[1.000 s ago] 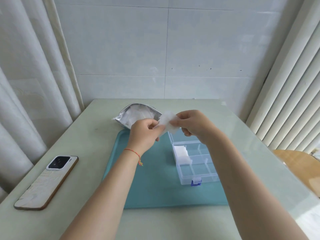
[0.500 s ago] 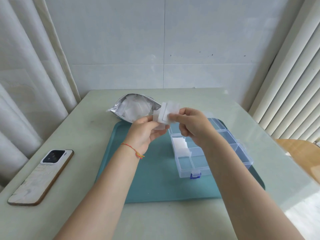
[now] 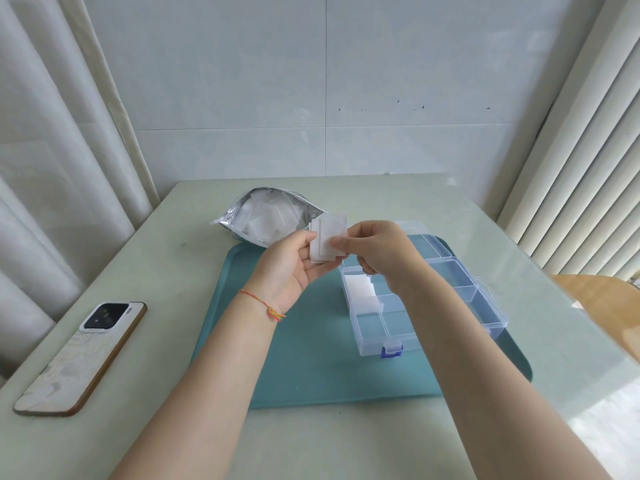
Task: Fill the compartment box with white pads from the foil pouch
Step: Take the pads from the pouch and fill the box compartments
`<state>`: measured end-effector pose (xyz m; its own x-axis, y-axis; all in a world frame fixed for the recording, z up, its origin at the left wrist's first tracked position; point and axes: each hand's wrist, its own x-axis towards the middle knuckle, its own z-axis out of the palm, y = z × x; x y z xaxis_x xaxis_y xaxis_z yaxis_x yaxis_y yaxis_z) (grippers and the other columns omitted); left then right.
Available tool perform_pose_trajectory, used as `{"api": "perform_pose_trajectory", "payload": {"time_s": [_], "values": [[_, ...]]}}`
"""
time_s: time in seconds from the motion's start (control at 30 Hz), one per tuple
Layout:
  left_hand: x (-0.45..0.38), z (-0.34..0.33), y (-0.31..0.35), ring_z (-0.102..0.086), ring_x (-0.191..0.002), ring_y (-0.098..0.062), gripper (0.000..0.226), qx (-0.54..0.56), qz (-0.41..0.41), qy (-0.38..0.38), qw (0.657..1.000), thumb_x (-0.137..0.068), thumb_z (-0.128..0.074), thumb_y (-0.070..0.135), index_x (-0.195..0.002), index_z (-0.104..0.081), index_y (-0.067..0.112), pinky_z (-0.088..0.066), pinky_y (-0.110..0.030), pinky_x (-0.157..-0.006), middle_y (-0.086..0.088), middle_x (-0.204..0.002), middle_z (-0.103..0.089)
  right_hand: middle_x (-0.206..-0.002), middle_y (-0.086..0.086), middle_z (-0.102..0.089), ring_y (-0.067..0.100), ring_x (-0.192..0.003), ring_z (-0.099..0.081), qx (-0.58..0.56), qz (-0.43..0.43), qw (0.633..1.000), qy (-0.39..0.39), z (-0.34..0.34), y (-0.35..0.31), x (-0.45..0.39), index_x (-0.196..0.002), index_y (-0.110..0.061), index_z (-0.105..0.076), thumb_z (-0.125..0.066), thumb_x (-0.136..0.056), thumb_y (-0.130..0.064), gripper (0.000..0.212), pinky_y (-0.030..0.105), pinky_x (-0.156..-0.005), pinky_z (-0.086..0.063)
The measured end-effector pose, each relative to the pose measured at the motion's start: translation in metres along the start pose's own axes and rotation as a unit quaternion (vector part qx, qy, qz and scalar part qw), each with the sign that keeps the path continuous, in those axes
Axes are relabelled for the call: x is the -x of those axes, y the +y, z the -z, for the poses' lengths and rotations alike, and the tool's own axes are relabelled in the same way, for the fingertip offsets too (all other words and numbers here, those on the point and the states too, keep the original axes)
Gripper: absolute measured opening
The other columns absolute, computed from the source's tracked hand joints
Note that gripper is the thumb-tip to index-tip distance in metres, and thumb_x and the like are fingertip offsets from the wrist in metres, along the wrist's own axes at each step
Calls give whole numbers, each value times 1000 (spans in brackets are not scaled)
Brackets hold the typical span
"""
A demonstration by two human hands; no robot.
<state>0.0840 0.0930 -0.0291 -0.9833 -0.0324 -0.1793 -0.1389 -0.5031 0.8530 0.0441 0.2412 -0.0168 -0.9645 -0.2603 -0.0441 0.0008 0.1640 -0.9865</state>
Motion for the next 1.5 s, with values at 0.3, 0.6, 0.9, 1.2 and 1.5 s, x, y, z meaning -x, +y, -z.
{"api": "perform_pose_trajectory", "payload": {"time_s": [0.3, 0.6, 0.9, 1.2, 1.5], "values": [[-4, 7, -2, -71, -84, -32, 27, -15, -27, 17, 999, -102, -37, 2, -109, -62, -4, -61, -34, -78, -24, -105, -69, -46, -6, -47, 11, -38, -34, 88, 17, 995, 46, 3, -2, 0, -69, -9, -59, -67, -90, -20, 25, 20, -43, -30], [0, 1, 2, -70, -88, -29, 34, 13, 7, 2, 1000, -100, -43, 18, -117, -64, -2, -58, -41, -87, -20, -109, -70, -59, 0, -58, 9, -39, -37, 143, 21, 989, -17, -7, -6, 5, -68, -13, -65, -70, -88, -23, 23, 18, -43, -32], [-1, 2, -2, -71, -80, -25, 20, -45, -21, -1, 999, -96, -47, -2, -89, -66, 1, -60, -38, -82, -18, -89, -72, -67, -4, -54, 12, -56, -46, 266, 85, 959, 58, -7, -1, 0, -85, -9, -62, -74, -84, -31, 25, 20, -46, -35], [3, 1, 1, -73, -75, -23, 25, -95, -6, -4, 995, -97, -47, 3, -111, -67, 4, -56, -28, -57, -14, -95, -74, -129, -2, -42, 21, -118, -41, 463, 213, 860, -10, -10, 1, 5, -141, -31, -39, -82, -66, -55, 90, 35, -92, -34], [4, 0, 2, -73, -77, -19, 27, -107, 11, -23, 994, -98, -42, 3, -110, -66, 8, -57, -30, -59, -9, -89, -75, -122, -1, -43, 18, -112, -44, 466, 224, 855, -33, -8, 1, 5, -135, -36, -45, -79, -72, -50, 73, 34, -95, -33]]}}
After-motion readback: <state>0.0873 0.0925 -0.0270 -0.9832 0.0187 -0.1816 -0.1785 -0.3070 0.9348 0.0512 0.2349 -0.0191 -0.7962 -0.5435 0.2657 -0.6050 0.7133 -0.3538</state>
